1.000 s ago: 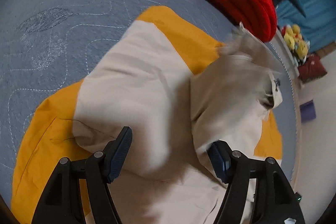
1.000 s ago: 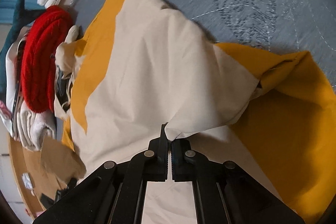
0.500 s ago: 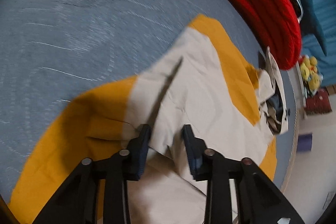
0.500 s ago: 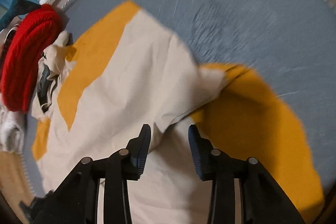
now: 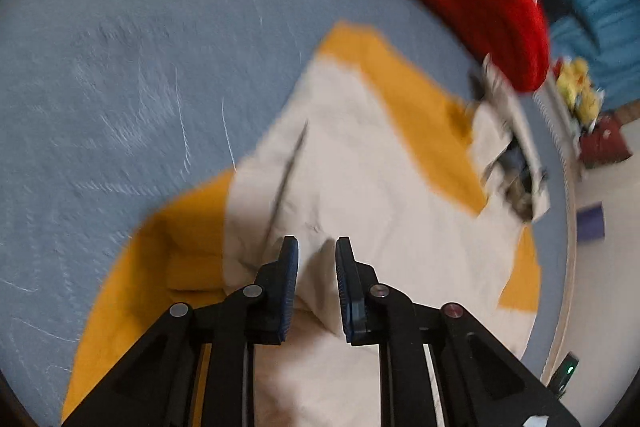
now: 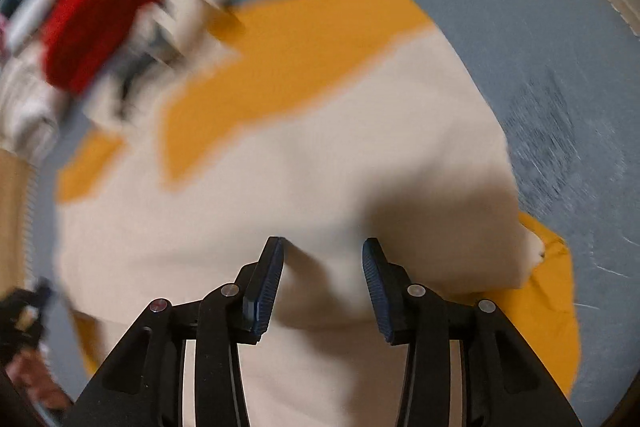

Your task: Fold large clothes

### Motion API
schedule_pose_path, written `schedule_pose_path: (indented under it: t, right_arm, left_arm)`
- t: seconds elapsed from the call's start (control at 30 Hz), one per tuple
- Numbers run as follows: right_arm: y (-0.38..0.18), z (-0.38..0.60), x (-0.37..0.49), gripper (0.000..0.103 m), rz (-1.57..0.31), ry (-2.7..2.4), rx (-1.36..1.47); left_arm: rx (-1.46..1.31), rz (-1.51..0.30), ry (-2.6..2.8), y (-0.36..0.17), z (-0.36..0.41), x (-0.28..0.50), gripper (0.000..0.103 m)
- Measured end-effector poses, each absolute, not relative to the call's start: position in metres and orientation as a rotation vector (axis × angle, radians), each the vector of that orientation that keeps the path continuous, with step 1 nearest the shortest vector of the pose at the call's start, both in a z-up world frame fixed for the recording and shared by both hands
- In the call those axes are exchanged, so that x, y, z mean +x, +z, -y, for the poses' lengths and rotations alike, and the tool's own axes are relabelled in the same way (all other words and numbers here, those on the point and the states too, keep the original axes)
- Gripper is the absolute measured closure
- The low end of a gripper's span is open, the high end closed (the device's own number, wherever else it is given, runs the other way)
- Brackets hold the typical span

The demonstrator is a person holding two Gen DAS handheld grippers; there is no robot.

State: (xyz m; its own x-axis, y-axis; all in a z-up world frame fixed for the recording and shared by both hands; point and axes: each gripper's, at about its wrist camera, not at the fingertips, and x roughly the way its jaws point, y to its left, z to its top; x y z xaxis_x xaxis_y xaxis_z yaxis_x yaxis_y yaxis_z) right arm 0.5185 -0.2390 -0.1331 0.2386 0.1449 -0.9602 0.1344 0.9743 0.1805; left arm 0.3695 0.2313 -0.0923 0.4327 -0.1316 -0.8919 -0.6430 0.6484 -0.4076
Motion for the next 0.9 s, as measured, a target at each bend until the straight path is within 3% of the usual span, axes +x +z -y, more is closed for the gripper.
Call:
schedule_pose_path:
  t: [0.1, 0.3, 0.47, 0.57, 0.9]
  right_arm:
    - [-0.128, 0.241, 0.520, 0.060, -1.337, 0.005, 0.259]
    - [-0.109, 0.240, 0.520, 0.060, -1.281, 0.009, 0.258]
    - [-0.121, 0.264, 0.517, 0.060, -1.336, -0.060, 0.341]
    - [-0.122, 0.270, 0.514, 0.060, -1.340, -0.102, 0.368]
    - [-0.014, 0.224, 0.485, 0.060, -0.918, -0.034, -0.071]
  left_arm:
    - [-0.869, -1.162, 0.452, -0.110, -0.243, 0.362, 0.087]
    - [-0.722, -1.105, 0.386, -0.079, -0.235, 0.367, 0.081]
    - [-0.740, -1.236, 0.371, -0.111, -0.232, 0.372, 0.078]
    - [-0.637, -1.202, 0.360, -0.093, -0.221, 0.372, 0.078]
    - [-0.285, -0.991, 0.217, -0.031, -0.154, 0.381, 0.078]
